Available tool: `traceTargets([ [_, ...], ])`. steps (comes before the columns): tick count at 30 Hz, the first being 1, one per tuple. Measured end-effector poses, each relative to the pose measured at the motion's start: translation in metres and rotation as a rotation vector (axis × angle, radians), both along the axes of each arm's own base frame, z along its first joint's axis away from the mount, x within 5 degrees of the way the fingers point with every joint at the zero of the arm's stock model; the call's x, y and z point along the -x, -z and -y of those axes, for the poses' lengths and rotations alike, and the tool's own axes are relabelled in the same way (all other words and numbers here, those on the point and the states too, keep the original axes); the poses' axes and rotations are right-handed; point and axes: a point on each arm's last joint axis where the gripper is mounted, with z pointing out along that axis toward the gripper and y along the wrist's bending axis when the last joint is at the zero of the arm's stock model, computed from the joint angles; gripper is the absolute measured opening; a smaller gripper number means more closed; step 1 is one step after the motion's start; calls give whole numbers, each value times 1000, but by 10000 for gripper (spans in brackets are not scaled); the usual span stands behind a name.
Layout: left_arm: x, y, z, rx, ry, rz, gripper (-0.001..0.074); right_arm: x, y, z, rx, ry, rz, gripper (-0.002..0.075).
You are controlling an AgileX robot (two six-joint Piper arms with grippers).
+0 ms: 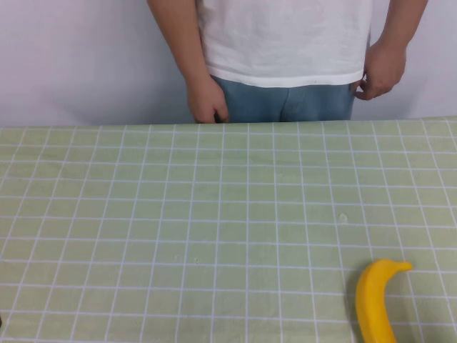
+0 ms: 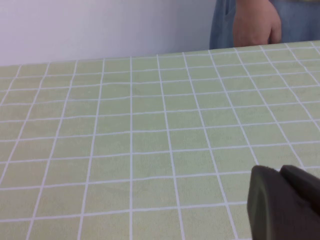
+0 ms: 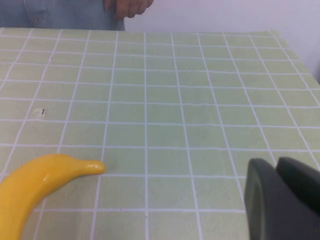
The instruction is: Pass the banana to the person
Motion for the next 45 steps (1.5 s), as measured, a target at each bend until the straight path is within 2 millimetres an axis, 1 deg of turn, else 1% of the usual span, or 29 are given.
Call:
traceTargets([
  [24,0,0,0,0,0,0,3,0,0,0,5,0,1,-7],
  [28,0,0,0,0,0,0,3,0,-2,0,8,-1,23,-7],
  [32,0,0,0,0,0,0,3,-2,-9,0,14,-6,103,-7],
  [35,0,0,0,0,0,0,3,-2,-19,-1,22,-12,207,-7],
  [41,0,0,0,0,0,0,3,1,-47,-3,37,-30,518,-7],
  [43,0,0,0,0,0,0,3,2,-50,-3,40,-33,561,-7],
  [45,0,0,0,0,0,0,3,2,-51,-3,40,-33,565,-7],
])
